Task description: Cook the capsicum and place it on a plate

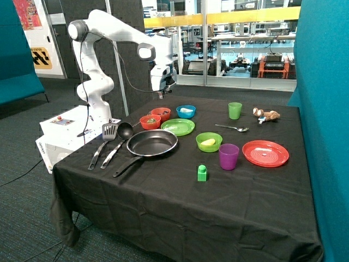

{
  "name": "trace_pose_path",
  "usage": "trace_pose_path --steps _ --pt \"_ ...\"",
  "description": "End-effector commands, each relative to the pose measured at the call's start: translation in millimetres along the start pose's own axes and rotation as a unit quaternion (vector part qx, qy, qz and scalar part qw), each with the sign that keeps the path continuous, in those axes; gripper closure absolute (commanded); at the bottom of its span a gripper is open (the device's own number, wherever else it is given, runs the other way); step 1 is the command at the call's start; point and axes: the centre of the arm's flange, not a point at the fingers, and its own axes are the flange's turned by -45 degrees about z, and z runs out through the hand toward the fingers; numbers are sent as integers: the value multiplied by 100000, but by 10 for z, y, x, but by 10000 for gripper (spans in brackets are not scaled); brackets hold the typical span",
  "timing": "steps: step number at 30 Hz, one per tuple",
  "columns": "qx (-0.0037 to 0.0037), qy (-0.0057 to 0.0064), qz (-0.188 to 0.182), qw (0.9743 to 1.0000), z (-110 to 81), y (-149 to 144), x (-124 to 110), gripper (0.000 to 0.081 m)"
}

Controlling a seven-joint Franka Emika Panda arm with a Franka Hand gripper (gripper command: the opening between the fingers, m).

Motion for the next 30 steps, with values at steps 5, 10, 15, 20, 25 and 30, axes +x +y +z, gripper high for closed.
trace_pose_path --steps 5,10,15,20,25,30 --pt "77 41 3056 99953 41 -30 -133 185" --pt "77 42 2883 99958 59 -103 -194 383" --pt "76 42 2754 99962 56 -181 -245 391" --pt "76 42 2003 99980 63 -250 -345 395" --pt "76 43 1177 99993 122 -291 -482 396" --pt "75 44 -446 99999 251 -325 -669 399"
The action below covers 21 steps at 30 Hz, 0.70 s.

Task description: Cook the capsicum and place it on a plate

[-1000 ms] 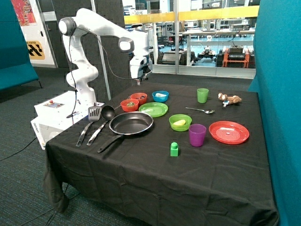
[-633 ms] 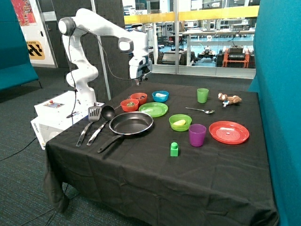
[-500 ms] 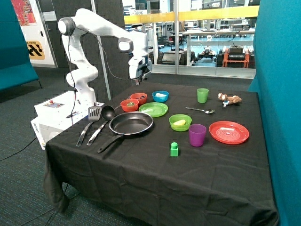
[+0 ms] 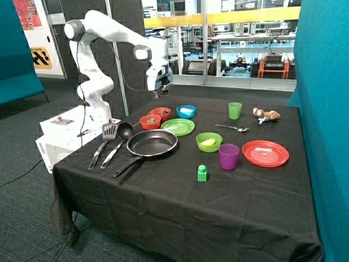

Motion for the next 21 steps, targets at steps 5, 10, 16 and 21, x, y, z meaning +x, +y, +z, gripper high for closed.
trace_pose_path --steps 5,10,16,21 --pt "83 32 -2725 99963 189 -85 -341 398" --pt "83 33 -3848 99926 280 -46 -472 394" --pt "83 34 -4174 99913 328 72 -555 397" --pt "83 34 -4524 99898 367 159 -596 453"
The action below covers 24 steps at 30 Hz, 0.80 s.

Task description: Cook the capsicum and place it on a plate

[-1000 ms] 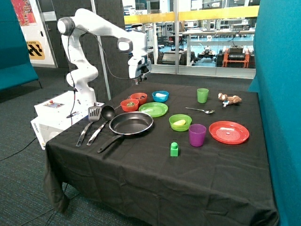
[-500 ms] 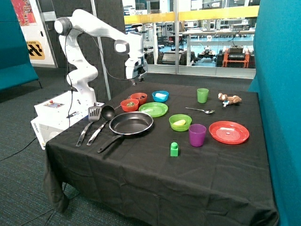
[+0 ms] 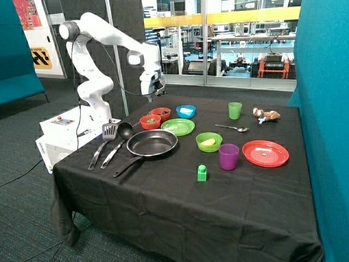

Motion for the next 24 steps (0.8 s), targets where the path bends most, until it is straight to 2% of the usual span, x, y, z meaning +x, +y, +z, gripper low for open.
trace_pose_path --steps 1,13,24 --pt "-11 23 -1062 99994 94 133 -146 464" --pt "-11 23 -1761 99984 194 373 -201 507" --pt "-11 23 -3104 99952 324 534 -172 369"
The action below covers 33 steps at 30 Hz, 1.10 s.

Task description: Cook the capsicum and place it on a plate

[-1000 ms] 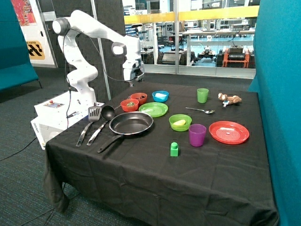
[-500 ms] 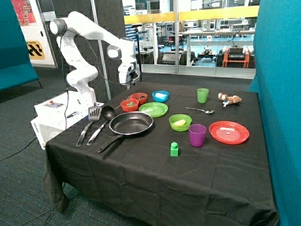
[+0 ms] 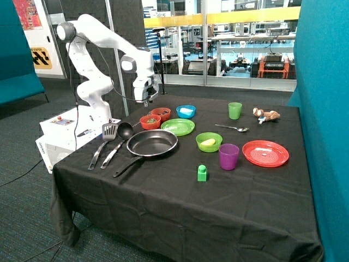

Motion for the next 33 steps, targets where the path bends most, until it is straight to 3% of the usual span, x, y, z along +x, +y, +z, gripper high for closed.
trace_pose_path --steps 1,17,33 --pt "-64 -229 -1278 99992 122 139 26 357" --pt "-59 -230 -3340 99944 273 166 118 309" --pt "-58 -230 -3796 99928 351 211 54 283"
